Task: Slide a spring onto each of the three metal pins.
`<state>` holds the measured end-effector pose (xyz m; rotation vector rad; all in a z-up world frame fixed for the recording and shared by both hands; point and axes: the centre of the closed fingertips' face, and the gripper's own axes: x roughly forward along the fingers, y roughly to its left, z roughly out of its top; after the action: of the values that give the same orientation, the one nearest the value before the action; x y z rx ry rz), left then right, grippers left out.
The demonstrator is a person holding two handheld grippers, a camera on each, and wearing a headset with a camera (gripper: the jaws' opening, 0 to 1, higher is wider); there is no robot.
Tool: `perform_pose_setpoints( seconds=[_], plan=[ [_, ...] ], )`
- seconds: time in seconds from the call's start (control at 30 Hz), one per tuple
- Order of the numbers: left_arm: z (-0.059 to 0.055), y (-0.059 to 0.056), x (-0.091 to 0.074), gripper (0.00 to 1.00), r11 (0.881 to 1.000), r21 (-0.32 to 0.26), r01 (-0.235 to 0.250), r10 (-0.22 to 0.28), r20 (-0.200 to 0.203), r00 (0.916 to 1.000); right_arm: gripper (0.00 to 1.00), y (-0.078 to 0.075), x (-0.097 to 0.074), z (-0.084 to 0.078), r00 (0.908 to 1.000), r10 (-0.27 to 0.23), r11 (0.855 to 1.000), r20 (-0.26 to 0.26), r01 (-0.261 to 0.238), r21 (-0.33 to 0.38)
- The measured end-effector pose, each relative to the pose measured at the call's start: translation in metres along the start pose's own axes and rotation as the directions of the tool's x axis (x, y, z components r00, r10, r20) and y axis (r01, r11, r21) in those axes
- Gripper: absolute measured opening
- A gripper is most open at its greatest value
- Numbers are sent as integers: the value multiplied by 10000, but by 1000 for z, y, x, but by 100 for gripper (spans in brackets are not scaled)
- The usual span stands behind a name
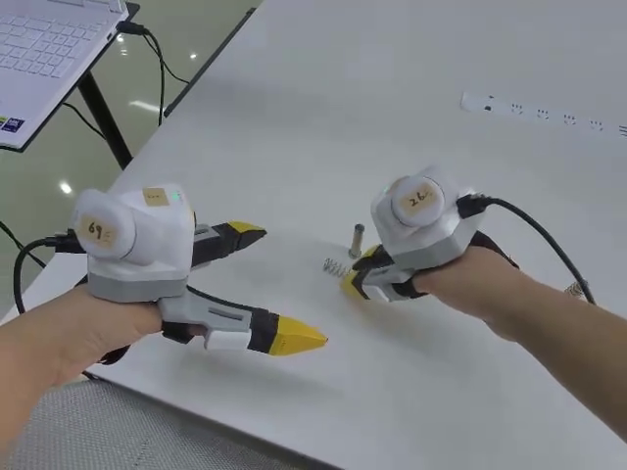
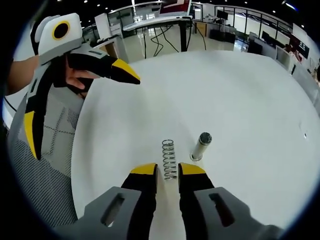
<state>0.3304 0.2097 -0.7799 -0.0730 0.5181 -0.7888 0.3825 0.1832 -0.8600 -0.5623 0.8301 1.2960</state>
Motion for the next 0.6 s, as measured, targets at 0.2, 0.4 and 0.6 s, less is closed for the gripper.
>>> perform_pose_setpoints(
  seconds=[0.2, 0.4, 0.6],
  plan=[
    [0, -1, 1, 96, 10000, -19, -5, 5, 0, 10000, 8, -2, 1, -6, 9999, -113, 9990, -17, 112, -443],
    [-3, -4, 1, 95, 10000, -44, 20, -20, -79, 10000, 8, 0, 0, -4, 9999, -54, 9978, 107, 61, -653],
    [-1, -9, 5, 95, 9999, 15, 120, -120, -101, 9999, 8, 4, -12, 0, 9983, 44, 9987, 575, -14, -513]
  ],
)
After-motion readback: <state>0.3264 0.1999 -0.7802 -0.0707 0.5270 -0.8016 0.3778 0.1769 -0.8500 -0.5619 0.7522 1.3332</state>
